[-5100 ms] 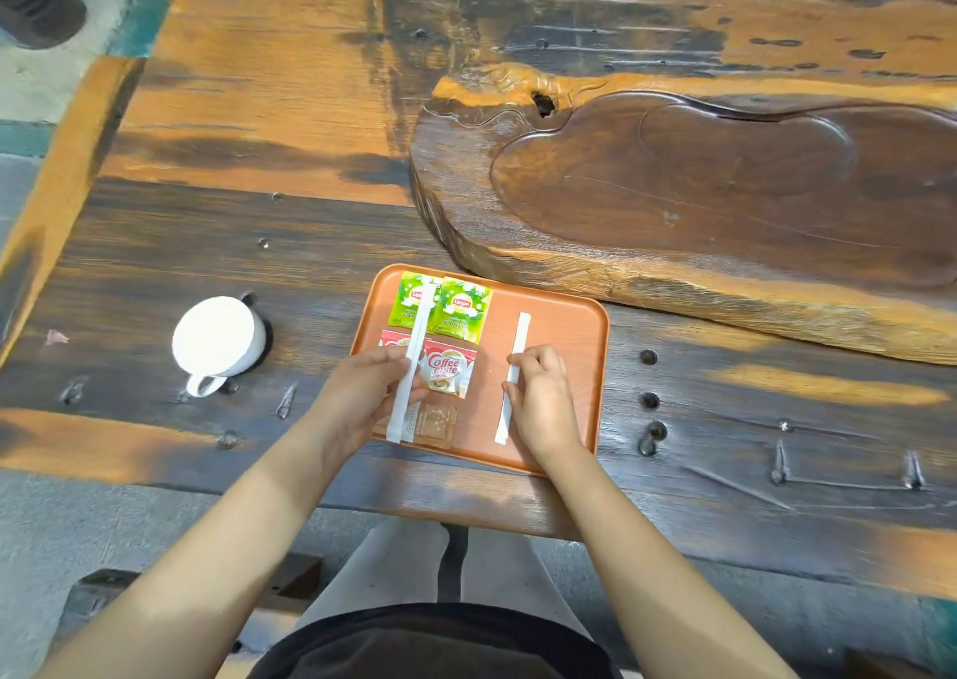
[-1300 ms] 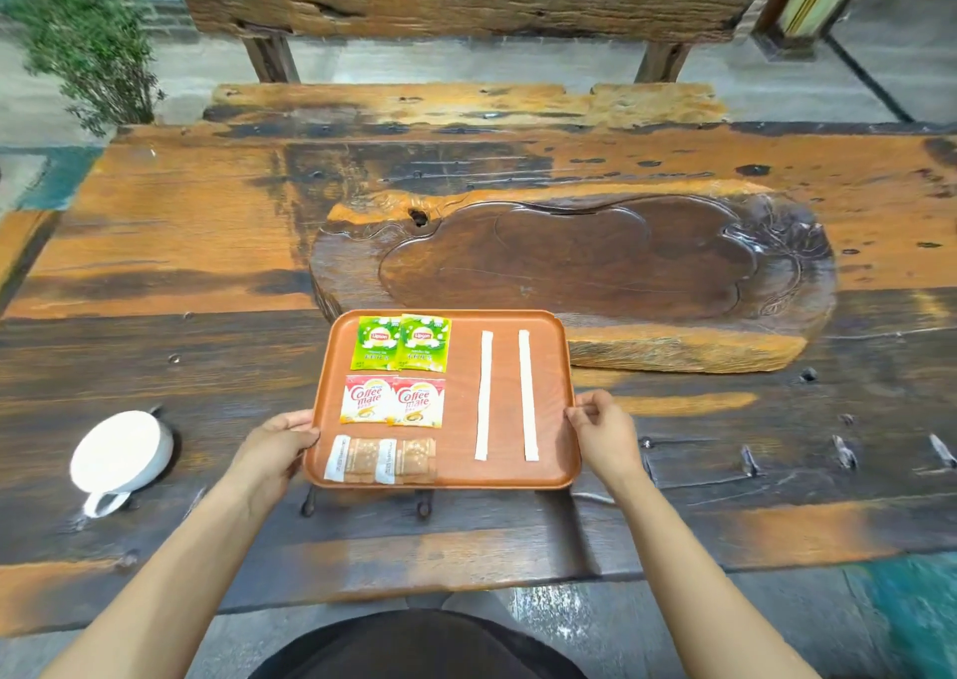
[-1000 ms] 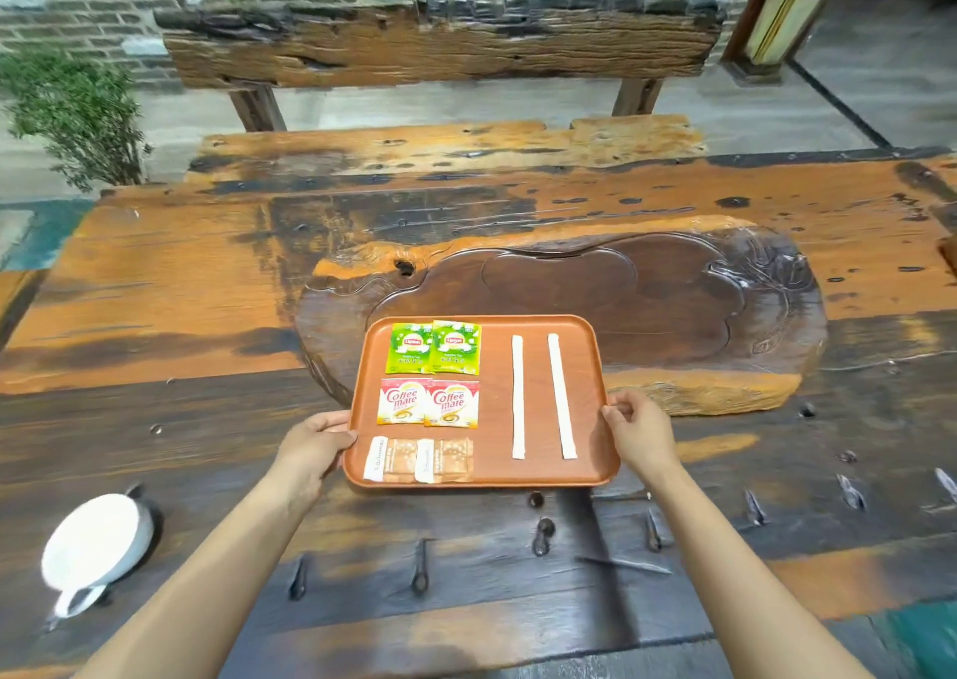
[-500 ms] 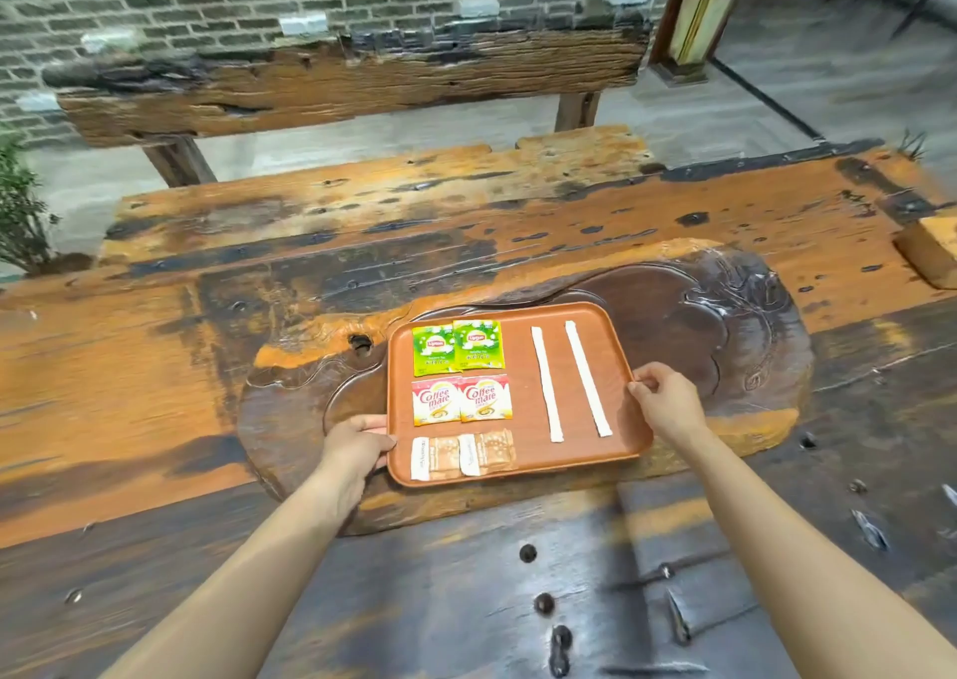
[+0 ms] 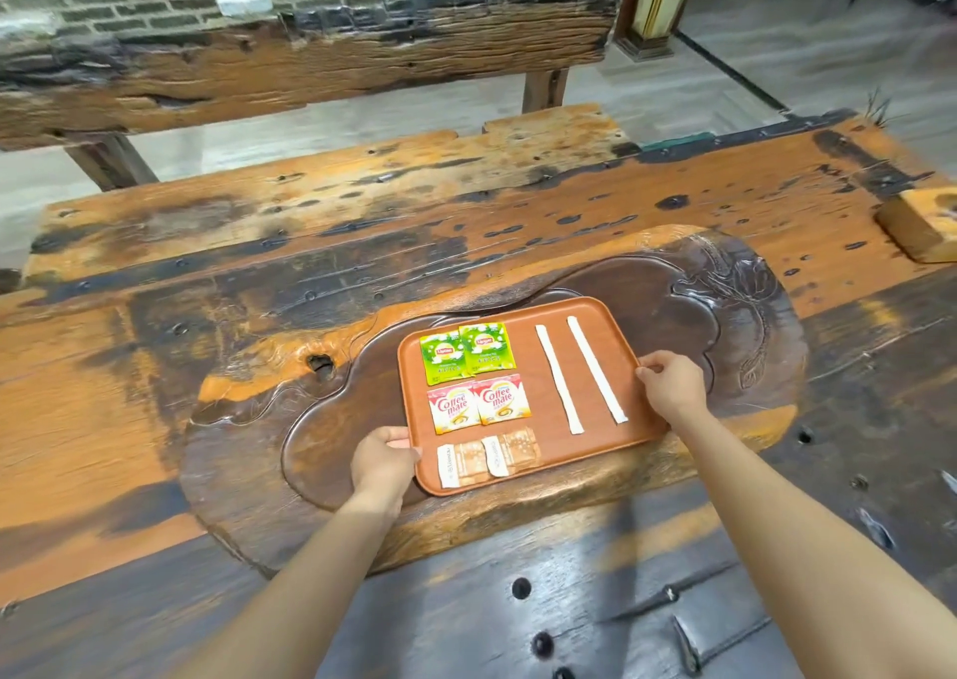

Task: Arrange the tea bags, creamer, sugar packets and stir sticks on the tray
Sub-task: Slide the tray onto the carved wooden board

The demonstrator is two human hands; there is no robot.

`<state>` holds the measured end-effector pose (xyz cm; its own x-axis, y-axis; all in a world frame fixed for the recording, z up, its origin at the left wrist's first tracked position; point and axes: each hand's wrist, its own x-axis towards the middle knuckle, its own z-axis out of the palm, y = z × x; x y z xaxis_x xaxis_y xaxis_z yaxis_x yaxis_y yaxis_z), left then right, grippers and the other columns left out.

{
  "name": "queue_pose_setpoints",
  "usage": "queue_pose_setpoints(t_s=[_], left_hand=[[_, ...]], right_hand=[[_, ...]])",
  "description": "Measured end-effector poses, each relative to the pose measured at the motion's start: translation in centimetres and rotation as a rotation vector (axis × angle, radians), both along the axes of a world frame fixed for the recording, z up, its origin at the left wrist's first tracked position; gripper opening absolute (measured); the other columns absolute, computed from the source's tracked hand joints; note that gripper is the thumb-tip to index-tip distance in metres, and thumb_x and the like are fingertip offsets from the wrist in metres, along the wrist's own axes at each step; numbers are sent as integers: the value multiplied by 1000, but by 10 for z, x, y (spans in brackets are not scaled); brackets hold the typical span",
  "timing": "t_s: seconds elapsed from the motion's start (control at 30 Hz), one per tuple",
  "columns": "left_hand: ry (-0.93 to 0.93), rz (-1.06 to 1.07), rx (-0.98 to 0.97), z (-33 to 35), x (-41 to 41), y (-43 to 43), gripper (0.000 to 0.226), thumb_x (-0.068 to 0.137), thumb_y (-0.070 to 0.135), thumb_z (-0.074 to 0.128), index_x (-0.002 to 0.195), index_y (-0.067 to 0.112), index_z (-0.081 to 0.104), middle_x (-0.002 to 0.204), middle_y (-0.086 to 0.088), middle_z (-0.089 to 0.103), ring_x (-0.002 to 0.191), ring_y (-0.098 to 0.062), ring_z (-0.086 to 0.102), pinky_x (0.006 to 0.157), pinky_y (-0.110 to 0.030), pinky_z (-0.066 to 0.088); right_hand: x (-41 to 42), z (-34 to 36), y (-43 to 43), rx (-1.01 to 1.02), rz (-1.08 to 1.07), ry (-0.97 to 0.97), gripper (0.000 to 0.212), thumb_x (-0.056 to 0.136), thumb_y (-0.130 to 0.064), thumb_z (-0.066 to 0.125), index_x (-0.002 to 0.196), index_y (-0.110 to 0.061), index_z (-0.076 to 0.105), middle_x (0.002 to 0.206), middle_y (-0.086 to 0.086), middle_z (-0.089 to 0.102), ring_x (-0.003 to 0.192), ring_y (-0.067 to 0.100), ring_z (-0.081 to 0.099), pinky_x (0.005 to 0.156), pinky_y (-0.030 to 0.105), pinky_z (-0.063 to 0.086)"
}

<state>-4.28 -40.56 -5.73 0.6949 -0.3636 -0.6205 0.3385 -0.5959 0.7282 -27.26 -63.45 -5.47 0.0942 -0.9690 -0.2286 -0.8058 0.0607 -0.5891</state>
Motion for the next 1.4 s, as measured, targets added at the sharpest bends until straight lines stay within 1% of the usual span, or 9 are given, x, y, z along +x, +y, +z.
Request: queue_pose_setpoints(t_s=[0.1,0.2,0.33,0.43,0.6,0.73,0.97,1.27,1.4], left_hand=[[-20,-20,4,-4,-3,-4,21,79,-5,60,99,4,62,100,-19,70,93,-32,66,91,-45,52],[-44,-43,15,-5,-2,-7,21,79,-1,61,98,7,63,100,-16,70,92,-30,67,90,-44,53],[-54,-40,8,-5,-1,-11,20,79,-1,62,97,6,62,100,-17,70,90,-29,67,88,-42,54],[-57,-35,-1,-7,0,-14,22,80,-3,61,100,4,61,99,-18,69,88,-30,67,84,-38,55],[-116,-72,49,-7,1,-18,21,77,-1,64,96,8,61,97,-15,70,89,-29,66,88,-43,54],[-135,-89,65,-9,2,-19,20,76,0,65,93,10,60,95,-14,71,88,-28,67,87,-43,54],[-134,-92,36,-13,1,-16,26,77,0,65,102,3,61,99,-17,70,92,-29,66,89,-44,53],[-140,-122,32,-16,1,-11,24,78,5,66,102,6,60,101,-16,69,93,-29,65,91,-44,52],[-146,-206,1,-12,1,-1,33,79,5,66,111,6,58,96,-13,68,92,-29,66,90,-43,52]], right_hand=[[1,-5,-5,7,-36,-2,19,87,-11,58,101,-5,69,108,18,69,103,33,61,90,33,45],[4,-10,-7,7,-90,-33,21,88,-11,57,105,-5,69,112,18,69,106,34,60,94,36,45],[9,-13,-12,6,-129,-65,23,88,-11,55,105,-8,70,112,16,69,107,33,60,95,37,46],[12,-14,-16,-3,-111,-64,23,88,-11,54,105,-9,70,112,15,69,107,32,60,96,35,45],[16,-17,-17,-60,-100,-35,25,88,-10,53,107,-7,69,113,16,68,107,34,60,95,38,47],[17,-18,-14,-110,-96,-29,25,89,-9,52,108,-5,68,112,18,68,105,36,60,93,40,48],[12,-17,-13,-114,-21,-21,26,90,-10,52,110,-4,66,114,19,67,110,35,58,97,40,46],[14,-8,-13,-79,15,37,27,89,-7,50,110,-6,67,113,20,67,107,36,59,93,38,47],[12,-7,-10,-11,25,60,36,86,1,43,113,-10,66,111,19,68,104,35,60,83,31,46]])
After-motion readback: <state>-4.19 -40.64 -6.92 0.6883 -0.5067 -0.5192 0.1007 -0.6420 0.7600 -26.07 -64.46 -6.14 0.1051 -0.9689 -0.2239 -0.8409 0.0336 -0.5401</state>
